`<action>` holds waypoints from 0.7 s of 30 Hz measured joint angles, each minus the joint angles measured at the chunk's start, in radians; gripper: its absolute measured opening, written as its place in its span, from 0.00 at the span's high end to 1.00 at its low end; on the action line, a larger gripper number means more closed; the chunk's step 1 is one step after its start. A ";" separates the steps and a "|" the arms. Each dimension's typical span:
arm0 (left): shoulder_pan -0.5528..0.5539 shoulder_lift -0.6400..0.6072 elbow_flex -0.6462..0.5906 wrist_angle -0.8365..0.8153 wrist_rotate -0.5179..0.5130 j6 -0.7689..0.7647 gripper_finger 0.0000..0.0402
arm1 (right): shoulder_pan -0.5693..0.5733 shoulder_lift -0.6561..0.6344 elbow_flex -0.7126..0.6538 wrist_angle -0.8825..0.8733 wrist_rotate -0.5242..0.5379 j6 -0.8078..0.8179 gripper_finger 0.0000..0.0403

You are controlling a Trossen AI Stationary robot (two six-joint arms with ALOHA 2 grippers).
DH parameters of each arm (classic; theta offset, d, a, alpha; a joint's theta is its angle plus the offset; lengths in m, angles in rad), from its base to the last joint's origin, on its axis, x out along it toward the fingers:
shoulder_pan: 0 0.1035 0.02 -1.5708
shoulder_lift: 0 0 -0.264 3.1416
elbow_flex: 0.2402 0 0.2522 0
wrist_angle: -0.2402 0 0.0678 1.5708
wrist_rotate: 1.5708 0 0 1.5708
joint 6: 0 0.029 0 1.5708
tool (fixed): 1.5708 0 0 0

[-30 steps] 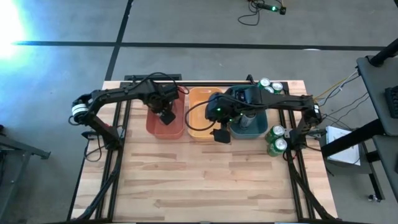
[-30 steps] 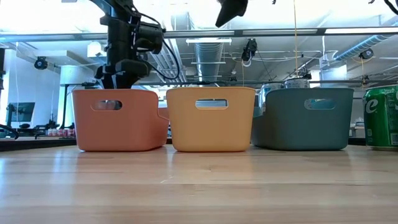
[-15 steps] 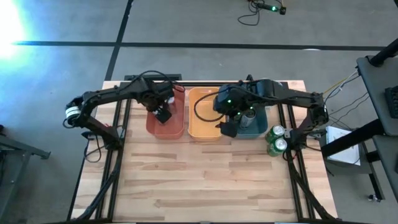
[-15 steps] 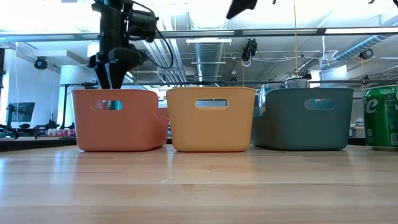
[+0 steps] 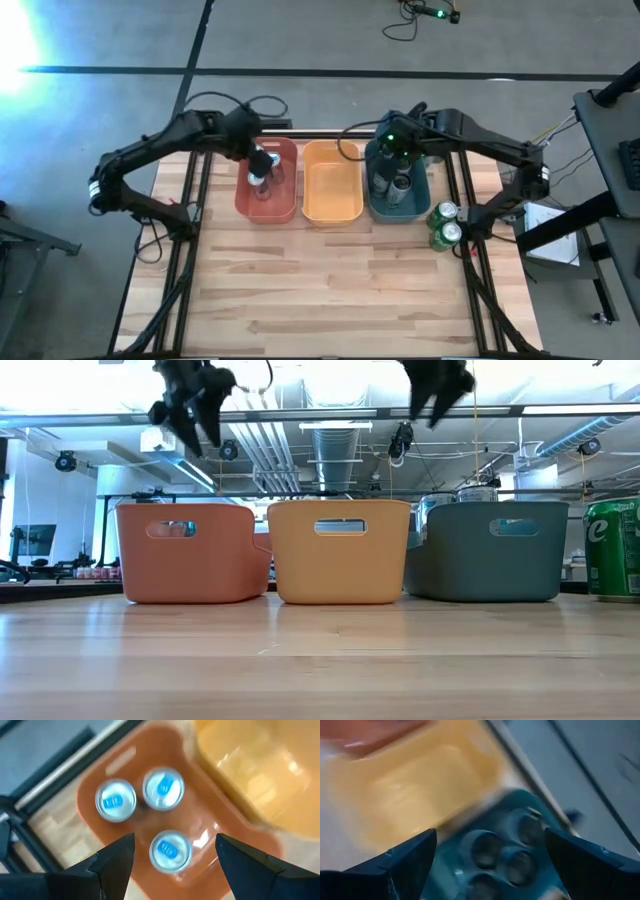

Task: Sort soda cans
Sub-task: Put the blue soda can into the orange bin

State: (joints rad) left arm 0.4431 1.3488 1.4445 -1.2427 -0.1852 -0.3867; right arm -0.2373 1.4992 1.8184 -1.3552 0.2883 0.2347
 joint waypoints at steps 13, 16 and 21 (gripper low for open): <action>-0.002 -0.155 0.078 0.303 0.001 0.050 0.35 | -0.040 -0.288 -0.427 0.009 0.357 0.665 0.10; -0.002 -0.173 0.078 0.348 0.002 0.069 0.35 | -0.041 -0.336 -0.503 0.009 0.348 0.796 0.10; -0.002 -0.183 0.078 0.356 0.003 0.082 0.35 | -0.041 -0.392 -0.585 0.011 0.346 0.952 0.10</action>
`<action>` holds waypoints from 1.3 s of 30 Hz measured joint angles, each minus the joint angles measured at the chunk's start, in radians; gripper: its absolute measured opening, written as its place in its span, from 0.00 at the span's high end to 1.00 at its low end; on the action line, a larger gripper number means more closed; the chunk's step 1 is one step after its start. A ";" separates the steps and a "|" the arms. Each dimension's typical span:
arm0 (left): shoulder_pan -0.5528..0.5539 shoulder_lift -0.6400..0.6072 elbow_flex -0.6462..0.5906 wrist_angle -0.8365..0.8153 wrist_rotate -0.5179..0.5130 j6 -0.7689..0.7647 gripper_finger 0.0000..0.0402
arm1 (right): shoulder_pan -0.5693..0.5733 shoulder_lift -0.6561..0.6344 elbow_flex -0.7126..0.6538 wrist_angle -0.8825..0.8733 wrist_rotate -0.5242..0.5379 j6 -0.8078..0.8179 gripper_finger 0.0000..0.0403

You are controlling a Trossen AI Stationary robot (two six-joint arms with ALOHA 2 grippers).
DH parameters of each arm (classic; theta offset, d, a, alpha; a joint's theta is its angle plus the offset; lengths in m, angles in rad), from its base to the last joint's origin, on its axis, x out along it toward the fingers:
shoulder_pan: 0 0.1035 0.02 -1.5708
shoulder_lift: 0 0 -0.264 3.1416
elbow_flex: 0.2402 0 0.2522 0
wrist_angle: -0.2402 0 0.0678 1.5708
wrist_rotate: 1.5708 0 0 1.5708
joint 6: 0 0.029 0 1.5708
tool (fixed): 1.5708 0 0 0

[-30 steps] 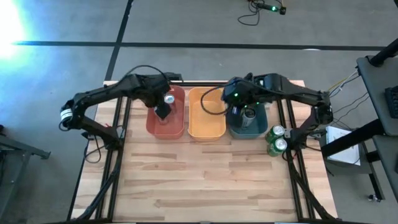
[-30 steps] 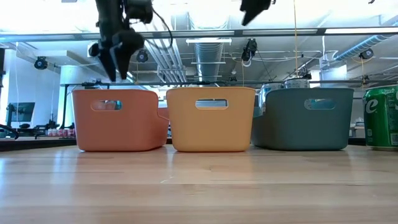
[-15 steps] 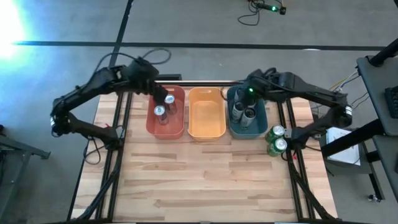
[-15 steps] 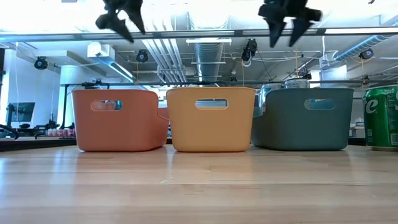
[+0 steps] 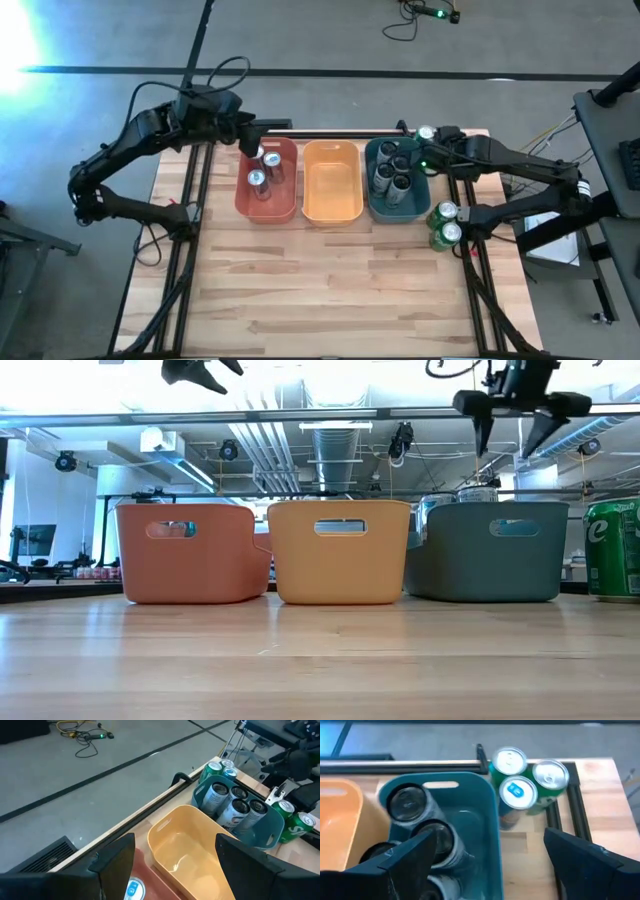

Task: Sort soda cans
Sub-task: Put the blue soda can into the orange bin

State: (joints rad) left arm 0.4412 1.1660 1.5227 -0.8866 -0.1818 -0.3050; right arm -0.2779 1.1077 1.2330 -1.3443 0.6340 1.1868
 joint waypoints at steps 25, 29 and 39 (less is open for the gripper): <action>-0.001 0.008 0.000 -0.011 0.001 -0.005 0.35 | -0.145 -0.042 -0.231 0.166 -0.026 0.351 0.10; -0.001 0.010 0.000 -0.012 0.009 -0.023 0.35 | -0.235 -0.038 -0.227 0.232 -0.090 0.284 0.10; -0.001 0.009 -0.001 -0.010 0.009 -0.010 0.35 | -0.422 0.023 -0.228 0.280 -0.220 0.202 0.10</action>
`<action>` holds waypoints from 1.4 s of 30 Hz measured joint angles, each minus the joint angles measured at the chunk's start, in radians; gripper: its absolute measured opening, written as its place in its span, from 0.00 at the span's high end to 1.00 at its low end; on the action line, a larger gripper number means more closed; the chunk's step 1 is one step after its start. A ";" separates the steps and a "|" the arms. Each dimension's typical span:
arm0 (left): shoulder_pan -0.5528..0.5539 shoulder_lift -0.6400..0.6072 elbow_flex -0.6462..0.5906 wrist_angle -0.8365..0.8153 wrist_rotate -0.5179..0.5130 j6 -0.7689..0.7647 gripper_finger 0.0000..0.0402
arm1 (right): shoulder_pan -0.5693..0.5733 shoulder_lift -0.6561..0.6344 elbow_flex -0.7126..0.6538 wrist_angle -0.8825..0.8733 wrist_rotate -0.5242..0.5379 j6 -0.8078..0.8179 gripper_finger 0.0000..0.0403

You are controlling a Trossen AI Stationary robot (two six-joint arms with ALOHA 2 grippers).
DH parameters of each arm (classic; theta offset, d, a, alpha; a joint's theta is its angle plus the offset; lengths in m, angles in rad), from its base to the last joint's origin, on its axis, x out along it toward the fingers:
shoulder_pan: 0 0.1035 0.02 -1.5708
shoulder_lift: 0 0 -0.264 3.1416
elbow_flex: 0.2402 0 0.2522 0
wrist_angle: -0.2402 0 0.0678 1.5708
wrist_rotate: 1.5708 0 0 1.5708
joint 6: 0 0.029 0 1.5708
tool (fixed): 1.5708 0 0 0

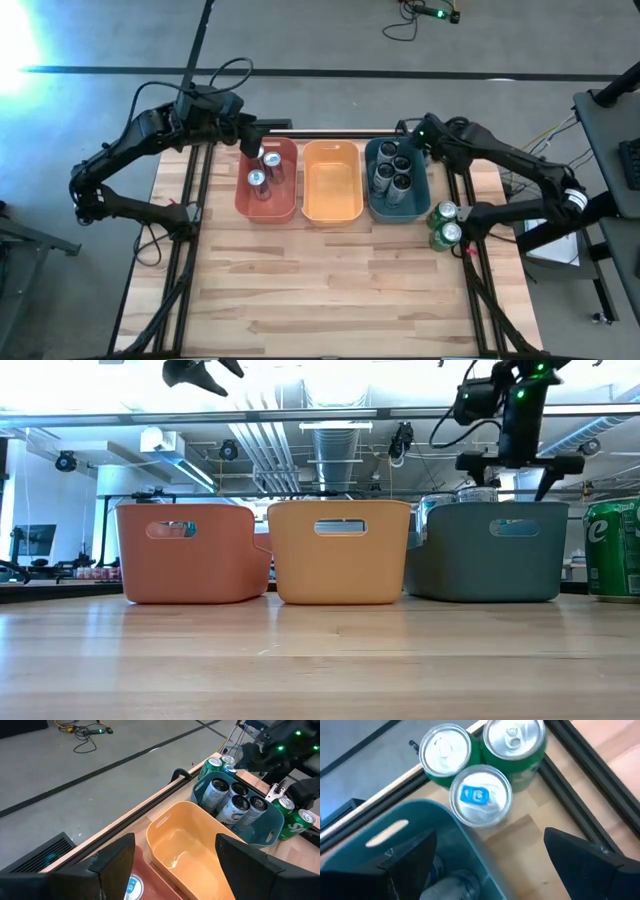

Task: Sort soda cans
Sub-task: Put the blue soda can into the orange bin

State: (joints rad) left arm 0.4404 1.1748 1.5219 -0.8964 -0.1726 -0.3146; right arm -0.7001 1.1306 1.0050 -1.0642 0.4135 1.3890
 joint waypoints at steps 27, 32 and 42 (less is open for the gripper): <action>0.000 -0.021 0.000 -0.002 0.000 0.018 0.35 | -0.209 0.183 0.000 0.117 -0.126 -0.091 0.10; 0.000 -0.021 0.000 -0.002 0.000 0.018 0.35 | -0.224 0.196 0.000 0.116 -0.137 -0.113 0.10; 0.000 -0.021 0.000 -0.003 -0.001 0.018 0.35 | -0.236 0.206 0.000 0.120 -0.157 -0.131 0.21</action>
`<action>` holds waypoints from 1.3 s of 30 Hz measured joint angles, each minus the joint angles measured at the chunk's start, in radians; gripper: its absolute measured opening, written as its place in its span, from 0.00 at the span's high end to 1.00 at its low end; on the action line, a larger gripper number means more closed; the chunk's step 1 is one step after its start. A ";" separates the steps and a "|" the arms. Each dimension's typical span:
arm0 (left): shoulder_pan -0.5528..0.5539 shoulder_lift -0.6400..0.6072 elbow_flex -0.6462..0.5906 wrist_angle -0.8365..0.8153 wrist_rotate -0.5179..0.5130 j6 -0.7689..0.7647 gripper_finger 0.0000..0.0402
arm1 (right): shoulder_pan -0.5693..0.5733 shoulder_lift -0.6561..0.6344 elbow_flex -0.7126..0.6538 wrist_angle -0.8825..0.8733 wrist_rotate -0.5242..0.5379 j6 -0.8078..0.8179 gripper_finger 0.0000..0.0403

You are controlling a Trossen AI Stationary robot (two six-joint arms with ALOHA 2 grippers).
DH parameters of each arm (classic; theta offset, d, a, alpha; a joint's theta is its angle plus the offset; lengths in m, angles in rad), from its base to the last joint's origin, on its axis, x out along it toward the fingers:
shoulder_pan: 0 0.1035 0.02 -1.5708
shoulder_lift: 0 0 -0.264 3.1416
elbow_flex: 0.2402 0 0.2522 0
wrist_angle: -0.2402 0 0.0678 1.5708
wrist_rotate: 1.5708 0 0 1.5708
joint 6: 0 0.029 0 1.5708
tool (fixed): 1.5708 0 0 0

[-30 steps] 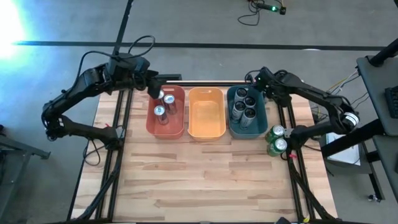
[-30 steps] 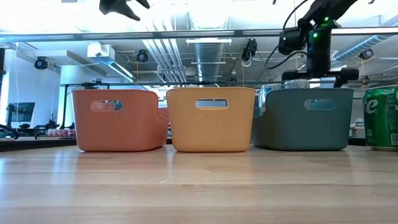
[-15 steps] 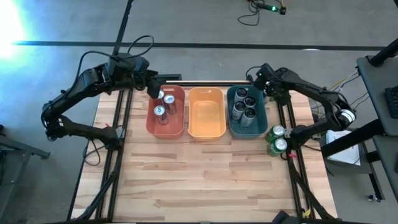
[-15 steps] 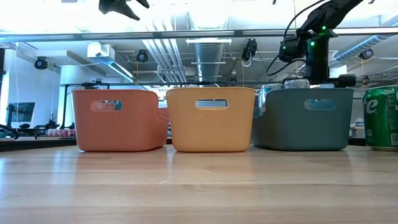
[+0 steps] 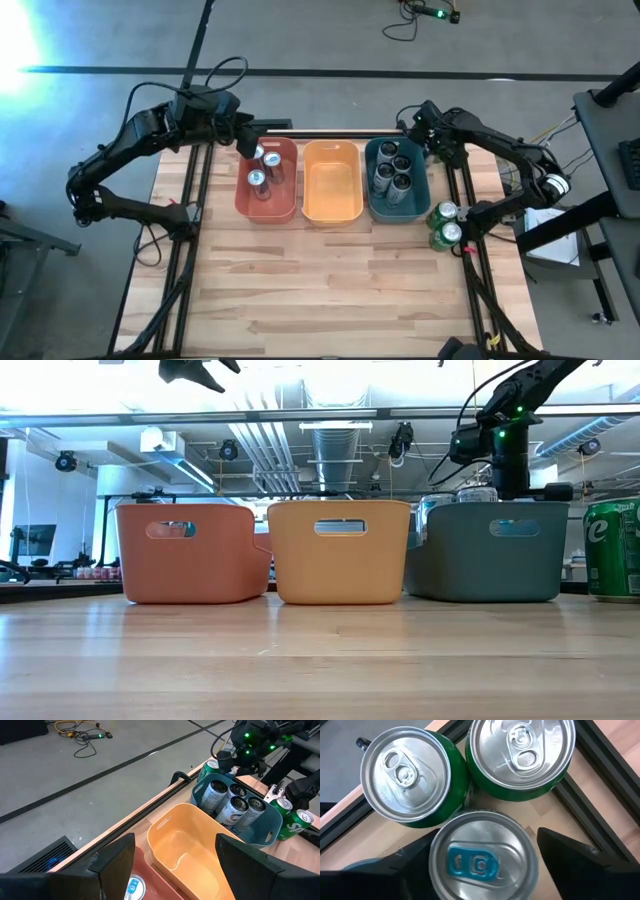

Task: Sort soda cans
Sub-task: Put the blue soda can into the orange bin

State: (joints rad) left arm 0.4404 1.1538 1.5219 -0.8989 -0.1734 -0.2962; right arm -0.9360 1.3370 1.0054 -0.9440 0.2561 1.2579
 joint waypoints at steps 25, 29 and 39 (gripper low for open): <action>-0.045 -0.011 0.000 -0.076 0.044 0.151 0.35 | 0.022 -0.267 -0.002 -0.244 -0.024 -0.208 0.42; -0.048 -0.010 0.000 -0.076 0.122 0.239 0.35 | 0.051 -0.367 0.019 -0.340 -0.022 -0.225 0.41; -0.063 0.029 0.000 0.039 0.396 0.390 0.35 | 0.157 -0.414 0.335 -0.465 -0.021 -0.360 0.42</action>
State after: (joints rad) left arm 0.3775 1.1828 1.5215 -0.8596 0.2224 0.0934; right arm -0.7790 0.9226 1.3406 -1.4089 0.2353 0.8978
